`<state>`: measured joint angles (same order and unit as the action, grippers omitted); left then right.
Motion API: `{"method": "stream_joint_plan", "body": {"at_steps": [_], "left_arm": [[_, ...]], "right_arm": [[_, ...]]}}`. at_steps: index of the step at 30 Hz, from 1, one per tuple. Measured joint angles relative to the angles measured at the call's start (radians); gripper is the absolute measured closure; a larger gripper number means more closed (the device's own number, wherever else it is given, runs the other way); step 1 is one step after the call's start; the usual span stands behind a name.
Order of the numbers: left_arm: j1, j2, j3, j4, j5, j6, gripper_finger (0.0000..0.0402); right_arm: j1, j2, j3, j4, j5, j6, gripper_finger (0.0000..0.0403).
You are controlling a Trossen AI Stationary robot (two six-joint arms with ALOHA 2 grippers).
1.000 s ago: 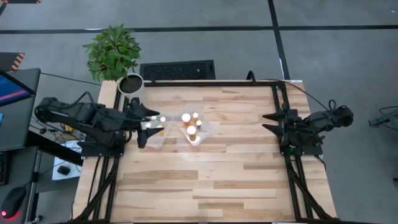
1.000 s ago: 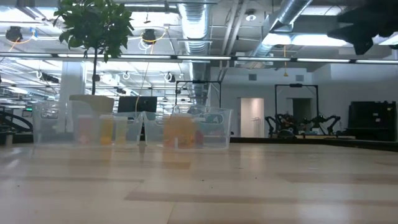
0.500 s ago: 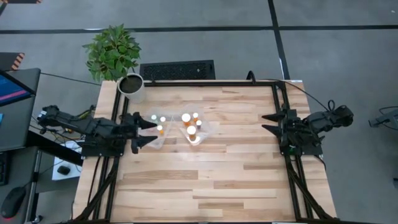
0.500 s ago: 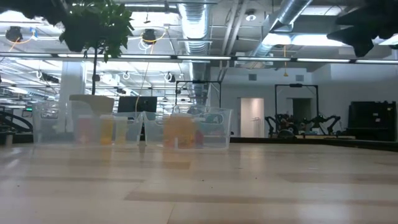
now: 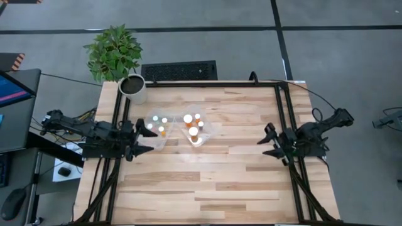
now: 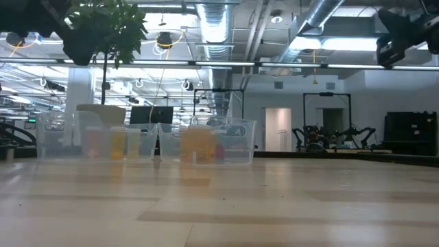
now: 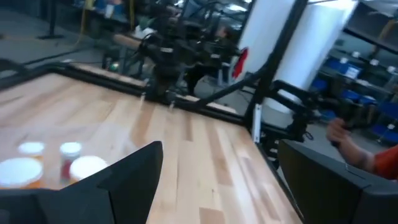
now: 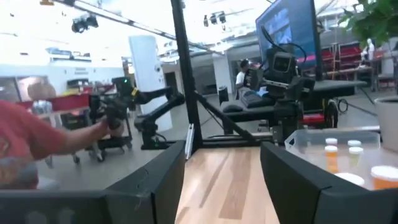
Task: Pick and place medicine bottles into bin by pill shape (circle, oval)
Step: Return to Home Position
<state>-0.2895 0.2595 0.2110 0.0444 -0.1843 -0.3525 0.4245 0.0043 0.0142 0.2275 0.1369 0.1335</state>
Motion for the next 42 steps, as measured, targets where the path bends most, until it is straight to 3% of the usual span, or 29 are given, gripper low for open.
{"method": "stream_joint_plan", "body": {"at_steps": [10, 15, 23, 28, 35, 42], "left_arm": [[0.0, -0.094, -0.188, 0.2, 0.112, 0.0, 0.009], [0.0, -0.143, -0.2, 0.134, 0.105, -0.033, 0.0091], [0.0, -0.184, -0.201, -0.02, 0.153, 0.068, 0.0091], [0.0, -0.208, -0.202, -0.012, 0.196, 0.176, 0.0091], [0.001, -0.21, -0.203, -0.016, 0.171, 0.293, 0.0091], [0.001, -0.209, -0.203, -0.016, 0.171, 0.238, 0.0091]], "right_arm": [[-0.002, -0.001, -0.004, -0.079, -0.005, -0.103, 0.0177], [-0.002, -0.001, -0.004, -0.092, -0.005, -0.118, 0.0177], [0.001, 0.0, -0.005, -0.142, -0.006, -0.117, 0.0177], [0.001, 0.001, -0.005, -0.172, -0.006, -0.116, 0.0177], [0.001, 0.001, -0.005, -0.188, -0.006, -0.116, 0.0177], [0.001, 0.001, -0.005, -0.186, -0.006, -0.115, 0.0177]]}}
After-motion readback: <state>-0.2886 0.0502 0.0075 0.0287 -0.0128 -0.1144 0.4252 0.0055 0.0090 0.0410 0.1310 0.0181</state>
